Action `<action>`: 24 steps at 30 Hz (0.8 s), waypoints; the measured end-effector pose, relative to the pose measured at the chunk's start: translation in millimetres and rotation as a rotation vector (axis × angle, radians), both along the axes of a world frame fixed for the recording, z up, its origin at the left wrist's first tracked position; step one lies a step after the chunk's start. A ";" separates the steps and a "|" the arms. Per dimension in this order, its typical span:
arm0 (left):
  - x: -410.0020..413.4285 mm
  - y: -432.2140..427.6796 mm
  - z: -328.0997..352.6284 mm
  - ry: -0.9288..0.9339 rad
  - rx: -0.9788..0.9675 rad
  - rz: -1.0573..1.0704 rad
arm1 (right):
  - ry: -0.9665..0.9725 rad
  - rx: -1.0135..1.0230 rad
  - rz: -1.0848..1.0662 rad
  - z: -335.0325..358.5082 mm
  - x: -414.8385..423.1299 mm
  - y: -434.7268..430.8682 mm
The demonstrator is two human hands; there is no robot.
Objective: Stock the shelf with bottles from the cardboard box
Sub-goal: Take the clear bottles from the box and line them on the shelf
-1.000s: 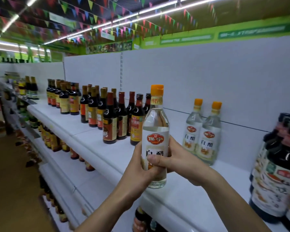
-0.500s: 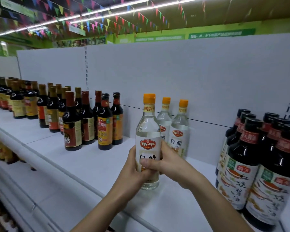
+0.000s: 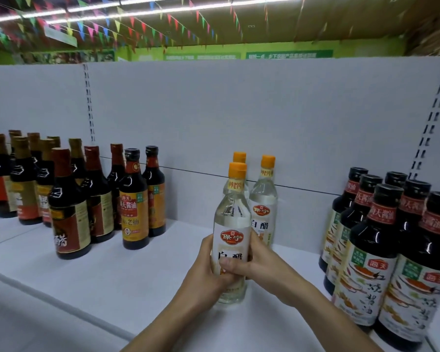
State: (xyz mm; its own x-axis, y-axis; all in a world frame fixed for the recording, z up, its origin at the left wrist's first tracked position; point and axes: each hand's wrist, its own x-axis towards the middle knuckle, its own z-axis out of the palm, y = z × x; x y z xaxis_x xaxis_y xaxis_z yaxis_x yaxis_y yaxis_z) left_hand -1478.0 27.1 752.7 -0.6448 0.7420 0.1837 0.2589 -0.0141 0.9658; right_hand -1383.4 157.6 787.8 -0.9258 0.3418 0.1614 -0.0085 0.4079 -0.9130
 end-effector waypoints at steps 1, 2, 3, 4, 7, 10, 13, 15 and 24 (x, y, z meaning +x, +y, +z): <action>-4.7 1.7 -0.3 0.009 -0.012 -0.014 | 0.001 -0.002 -0.016 -1.2 -1.5 0.7; -9.3 4.1 -0.5 0.018 -0.020 -0.027 | 0.003 -0.001 -0.031 -2.9 -3.5 1.6; -14.3 6.6 -1.1 0.029 -0.025 -0.041 | 0.002 0.003 -0.045 -4.3 -5.4 2.1; -18.7 9.4 -1.6 0.041 -0.033 -0.058 | 0.001 0.012 -0.059 -5.7 -7.3 2.3; -32.2 17.2 -3.7 0.081 -0.052 -0.128 | -0.005 0.022 -0.114 -9.3 -11.8 2.1; -47.0 22.7 -3.3 0.111 -0.069 -0.204 | -0.022 0.051 -0.156 -10.3 -17.3 2.9; -61.5 25.9 0.5 0.128 -0.104 -0.283 | -0.059 0.084 -0.191 -9.7 -23.8 4.0; -72.0 27.3 2.5 0.134 -0.125 -0.310 | -0.083 0.074 -0.244 -10.7 -29.4 5.1; -114.0 40.8 -5.3 0.218 -0.230 -0.406 | -0.155 0.136 -0.376 -38.6 -46.2 7.9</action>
